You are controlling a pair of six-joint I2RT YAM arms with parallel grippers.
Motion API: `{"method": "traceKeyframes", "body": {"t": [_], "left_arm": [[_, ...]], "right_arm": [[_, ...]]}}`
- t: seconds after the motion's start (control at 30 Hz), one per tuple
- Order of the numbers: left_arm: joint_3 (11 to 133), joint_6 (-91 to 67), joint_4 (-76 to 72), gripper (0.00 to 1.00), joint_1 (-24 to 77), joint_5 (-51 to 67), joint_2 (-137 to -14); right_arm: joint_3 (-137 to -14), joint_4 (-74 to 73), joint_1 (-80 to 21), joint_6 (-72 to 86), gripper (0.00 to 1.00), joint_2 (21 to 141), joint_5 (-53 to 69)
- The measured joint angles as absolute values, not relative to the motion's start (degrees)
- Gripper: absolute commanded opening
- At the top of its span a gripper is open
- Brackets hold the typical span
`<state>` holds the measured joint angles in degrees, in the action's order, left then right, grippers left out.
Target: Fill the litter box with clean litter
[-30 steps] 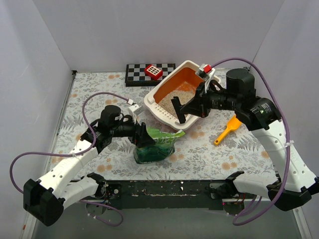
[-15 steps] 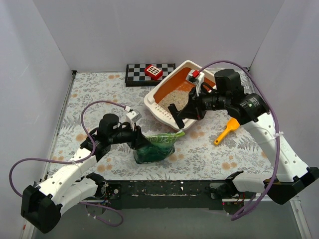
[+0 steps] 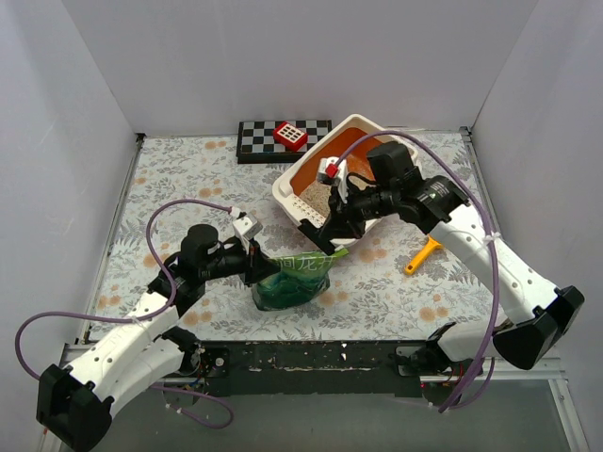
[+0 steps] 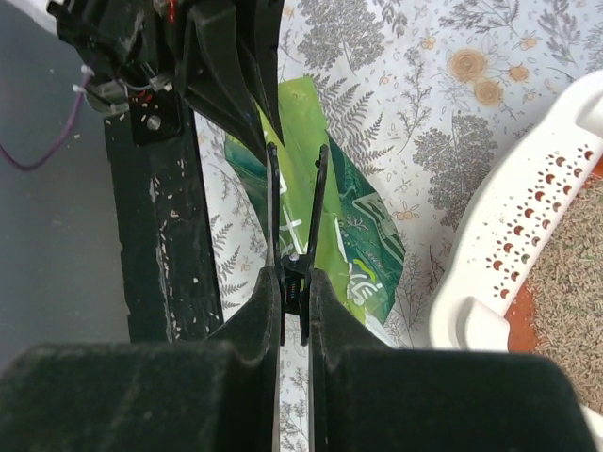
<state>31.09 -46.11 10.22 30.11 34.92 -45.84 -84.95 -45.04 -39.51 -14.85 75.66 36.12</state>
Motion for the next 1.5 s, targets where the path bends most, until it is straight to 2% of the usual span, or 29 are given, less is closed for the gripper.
{"method": "traceKeyframes", "body": {"t": [0.33, 0.67, 0.97, 1.5], "left_arm": [[30.57, -45.17, 9.63, 0.03, 30.11, 35.38, -45.52], [30.46, -45.19, 9.39, 0.04, 30.11, 35.31, -45.52], [30.46, -45.19, 9.39, 0.06, 30.11, 35.0, -45.52], [29.93, -45.76, 9.37, 0.06, 30.61, 35.2, -45.1]], "right_arm": [[-84.29, -44.95, -43.81, -28.51, 0.01, 81.06, 36.4], [-84.99, -46.41, -45.52, -33.78, 0.01, 85.52, 36.8], [-83.96, -48.75, -46.04, -36.75, 0.01, 85.38, 35.2], [-72.47, -44.27, -46.41, -39.0, 0.01, 81.45, 32.8]]}}
